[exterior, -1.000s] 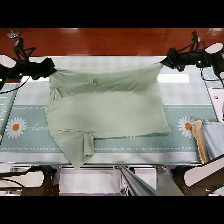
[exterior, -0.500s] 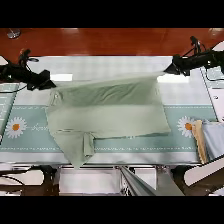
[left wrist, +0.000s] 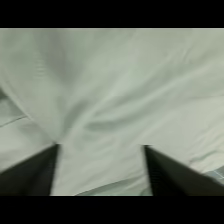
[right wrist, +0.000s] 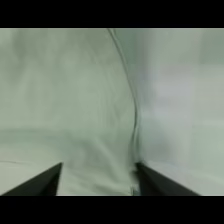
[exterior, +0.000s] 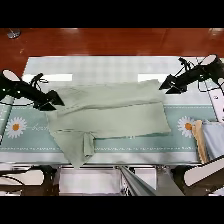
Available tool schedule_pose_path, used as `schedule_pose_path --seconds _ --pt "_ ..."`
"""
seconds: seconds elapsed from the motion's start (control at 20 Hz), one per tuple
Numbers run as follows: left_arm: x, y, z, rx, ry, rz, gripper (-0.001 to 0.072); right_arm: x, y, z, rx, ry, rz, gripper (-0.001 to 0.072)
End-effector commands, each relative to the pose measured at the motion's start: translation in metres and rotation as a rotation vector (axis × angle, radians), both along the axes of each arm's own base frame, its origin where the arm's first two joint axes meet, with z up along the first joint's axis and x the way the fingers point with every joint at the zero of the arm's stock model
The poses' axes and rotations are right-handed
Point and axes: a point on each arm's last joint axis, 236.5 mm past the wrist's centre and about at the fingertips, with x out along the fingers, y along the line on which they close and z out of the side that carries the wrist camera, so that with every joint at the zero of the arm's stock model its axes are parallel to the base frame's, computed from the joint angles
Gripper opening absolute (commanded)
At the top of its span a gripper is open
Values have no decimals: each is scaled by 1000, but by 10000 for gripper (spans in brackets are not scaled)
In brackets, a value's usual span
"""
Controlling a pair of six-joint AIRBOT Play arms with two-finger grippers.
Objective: Fold the shirts.
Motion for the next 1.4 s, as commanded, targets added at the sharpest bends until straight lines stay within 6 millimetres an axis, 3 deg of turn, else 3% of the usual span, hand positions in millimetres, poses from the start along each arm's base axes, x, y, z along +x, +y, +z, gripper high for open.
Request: schedule_pose_path --seconds 0.0,0.15,0.3,0.4,0.5,0.6,0.7,0.95,1.15,1.35 --pt "-10 3 10 -3 33 -30 705 -1 -7 15 15 2 -6 621" --pt "-30 47 22 141 36 23 705 -16 -44 42 -34 -15 -45 621" --pt "-85 74 22 164 83 138 705 -36 -76 54 -68 -103 -205 621" --pt "-131 76 6 133 154 226 705 -56 -67 49 -33 -155 -291 621" --pt "-164 65 -10 82 186 313 705 -74 -34 44 68 -201 -322 620" --pt "-168 44 -16 -6 137 398 705 -86 1 46 208 -234 -320 620" --pt "-165 26 -18 -70 91 440 705 -95 19 45 280 -235 -322 620" --pt "-167 -10 -28 -145 106 438 704 -109 34 36 278 -198 -261 618" --pt "-174 -35 -32 -137 131 342 703 -109 29 36 277 -196 -272 618" --pt "-179 -57 -44 -86 128 270 697 -103 -13 40 286 -214 -412 618"
